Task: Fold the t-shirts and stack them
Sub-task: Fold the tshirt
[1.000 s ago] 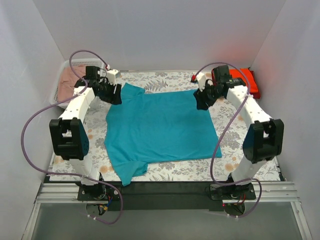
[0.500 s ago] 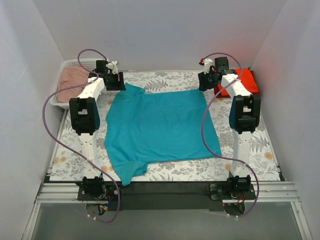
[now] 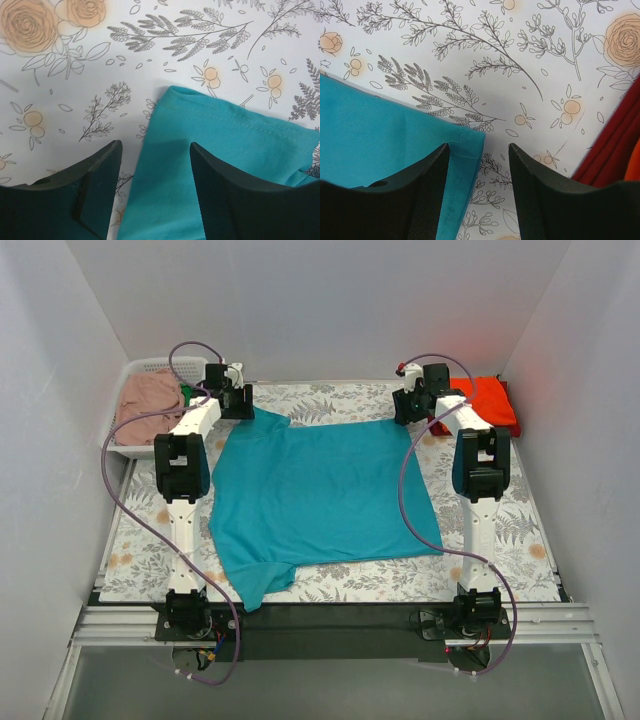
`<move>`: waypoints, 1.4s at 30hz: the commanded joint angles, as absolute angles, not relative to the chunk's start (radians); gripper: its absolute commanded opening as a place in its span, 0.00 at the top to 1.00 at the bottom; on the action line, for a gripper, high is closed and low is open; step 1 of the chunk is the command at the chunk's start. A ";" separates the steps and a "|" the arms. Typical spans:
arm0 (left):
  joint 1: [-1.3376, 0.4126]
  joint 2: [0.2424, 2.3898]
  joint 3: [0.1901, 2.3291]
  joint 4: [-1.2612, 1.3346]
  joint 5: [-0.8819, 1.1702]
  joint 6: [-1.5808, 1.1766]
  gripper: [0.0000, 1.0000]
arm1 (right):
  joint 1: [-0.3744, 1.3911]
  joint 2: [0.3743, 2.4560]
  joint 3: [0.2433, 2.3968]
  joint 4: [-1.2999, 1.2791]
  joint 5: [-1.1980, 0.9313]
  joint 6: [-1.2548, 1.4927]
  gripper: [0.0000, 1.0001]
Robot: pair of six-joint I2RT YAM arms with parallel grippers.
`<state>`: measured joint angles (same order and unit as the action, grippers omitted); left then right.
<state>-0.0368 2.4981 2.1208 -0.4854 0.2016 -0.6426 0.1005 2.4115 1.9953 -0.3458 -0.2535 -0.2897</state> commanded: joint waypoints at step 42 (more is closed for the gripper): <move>-0.104 2.392 2.087 -0.312 0.149 -0.560 1.00 | 0.091 2.326 1.956 -0.247 -0.403 -0.282 0.99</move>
<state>-0.1085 2.5465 2.1445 -0.3542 0.1555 -0.5686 0.0971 2.4207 1.9663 -0.2623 -0.3695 -0.2874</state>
